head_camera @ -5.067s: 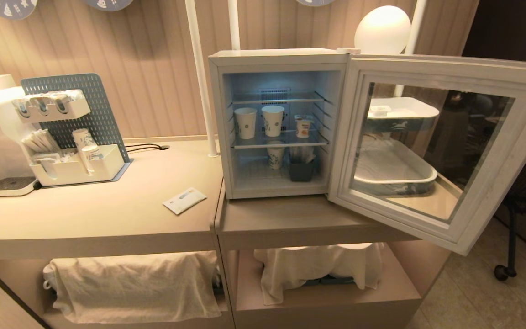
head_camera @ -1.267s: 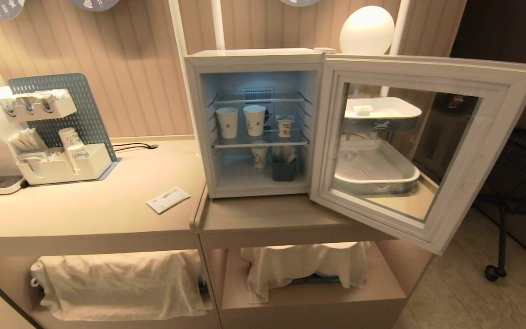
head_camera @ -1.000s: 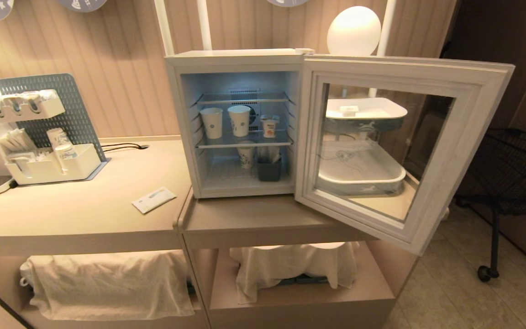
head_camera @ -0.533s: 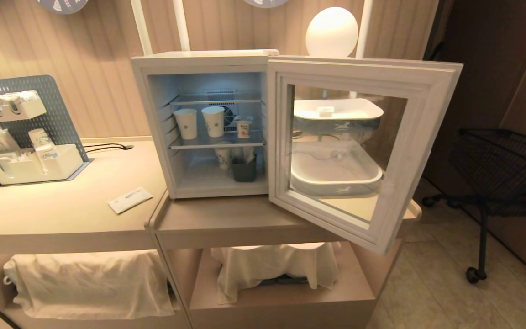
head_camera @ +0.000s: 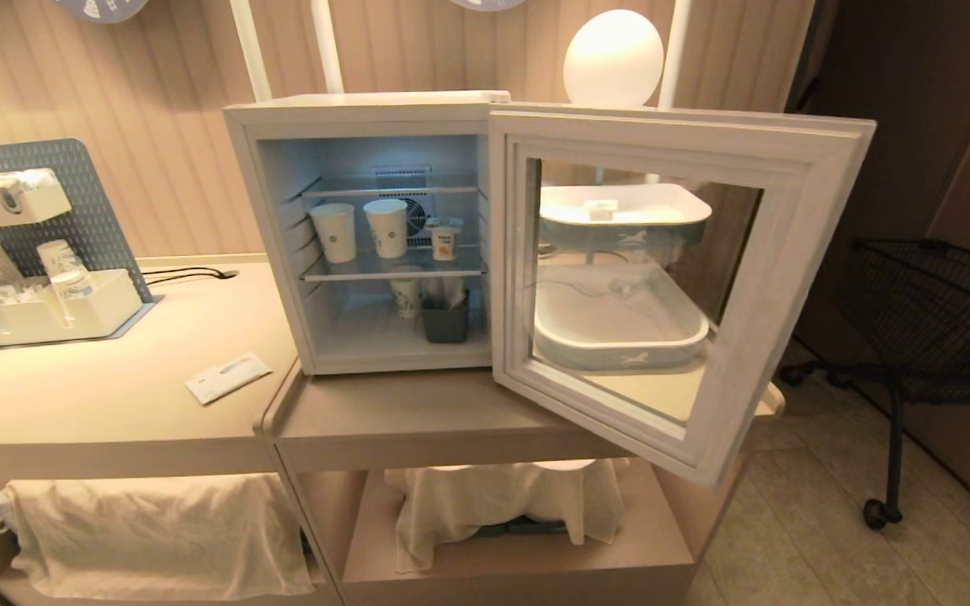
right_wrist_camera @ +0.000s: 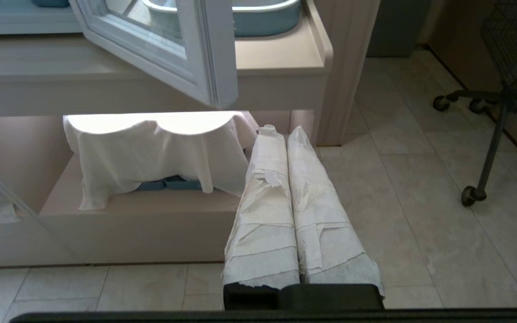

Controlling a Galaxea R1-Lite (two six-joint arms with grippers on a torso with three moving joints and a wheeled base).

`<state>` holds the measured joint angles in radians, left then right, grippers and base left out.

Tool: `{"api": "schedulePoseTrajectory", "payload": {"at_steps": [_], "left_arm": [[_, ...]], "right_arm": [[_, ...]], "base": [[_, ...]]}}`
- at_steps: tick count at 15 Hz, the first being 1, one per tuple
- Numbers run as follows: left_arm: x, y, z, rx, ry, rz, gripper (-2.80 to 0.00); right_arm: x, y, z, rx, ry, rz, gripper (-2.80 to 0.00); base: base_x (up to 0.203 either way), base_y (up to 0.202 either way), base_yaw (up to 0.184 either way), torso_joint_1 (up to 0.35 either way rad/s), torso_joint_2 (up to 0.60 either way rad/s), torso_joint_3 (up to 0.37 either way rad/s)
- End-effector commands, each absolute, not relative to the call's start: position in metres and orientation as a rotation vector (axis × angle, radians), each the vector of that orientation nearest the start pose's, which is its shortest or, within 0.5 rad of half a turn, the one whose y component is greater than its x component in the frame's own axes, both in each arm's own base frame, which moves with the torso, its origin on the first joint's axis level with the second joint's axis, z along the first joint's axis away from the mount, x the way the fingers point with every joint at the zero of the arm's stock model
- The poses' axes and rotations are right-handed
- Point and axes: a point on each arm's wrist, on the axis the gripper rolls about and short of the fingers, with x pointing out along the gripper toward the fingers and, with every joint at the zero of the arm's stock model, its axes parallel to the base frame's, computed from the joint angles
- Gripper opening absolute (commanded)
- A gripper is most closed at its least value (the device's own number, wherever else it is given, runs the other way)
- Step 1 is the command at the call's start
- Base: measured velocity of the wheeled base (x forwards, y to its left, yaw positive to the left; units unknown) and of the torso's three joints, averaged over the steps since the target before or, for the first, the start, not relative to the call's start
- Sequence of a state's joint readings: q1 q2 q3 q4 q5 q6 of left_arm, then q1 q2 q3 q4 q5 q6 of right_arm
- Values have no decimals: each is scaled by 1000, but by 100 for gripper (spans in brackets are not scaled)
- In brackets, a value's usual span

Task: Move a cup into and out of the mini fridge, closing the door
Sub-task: Close the freezer door

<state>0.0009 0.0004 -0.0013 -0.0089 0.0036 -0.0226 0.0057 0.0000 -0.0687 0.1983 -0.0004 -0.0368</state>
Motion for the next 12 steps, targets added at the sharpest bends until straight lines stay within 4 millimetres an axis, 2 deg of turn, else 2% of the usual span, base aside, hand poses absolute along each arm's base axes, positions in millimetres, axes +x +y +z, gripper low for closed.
{"api": "schedulePoseTrajectory", "payload": {"at_steps": [1,5,7,9,10,12], "left_arm": [[-23,0,77,-23,-9,4,-280],[-23,0,77,-23,-9,3,-280],[-23,0,77,-23,-9,4,-280],[-23,0,77,-23,-9,4,-280],[-23,0,77,-25,-9,4,-280],[-23,0,77,-26,-9,4,-280]], "right_arm": [[-29,0,74,-37,130,9,-280],[-29,0,77,-50,93,9,-280],[-34,0,109,-57,-53,5,-280],[-41,-2,165,-50,-134,-66,-280],[-33,-4,184,-41,-95,-130,-280],[3,-7,212,11,49,-252,-280]], "base": [[208,0,0,7,2,8],[149,0,-1,3,7,1],[0,0,0,0,0,0],[0,0,0,0,0,0],[0,0,0,0,0,0],[0,0,0,0,0,0]]}}
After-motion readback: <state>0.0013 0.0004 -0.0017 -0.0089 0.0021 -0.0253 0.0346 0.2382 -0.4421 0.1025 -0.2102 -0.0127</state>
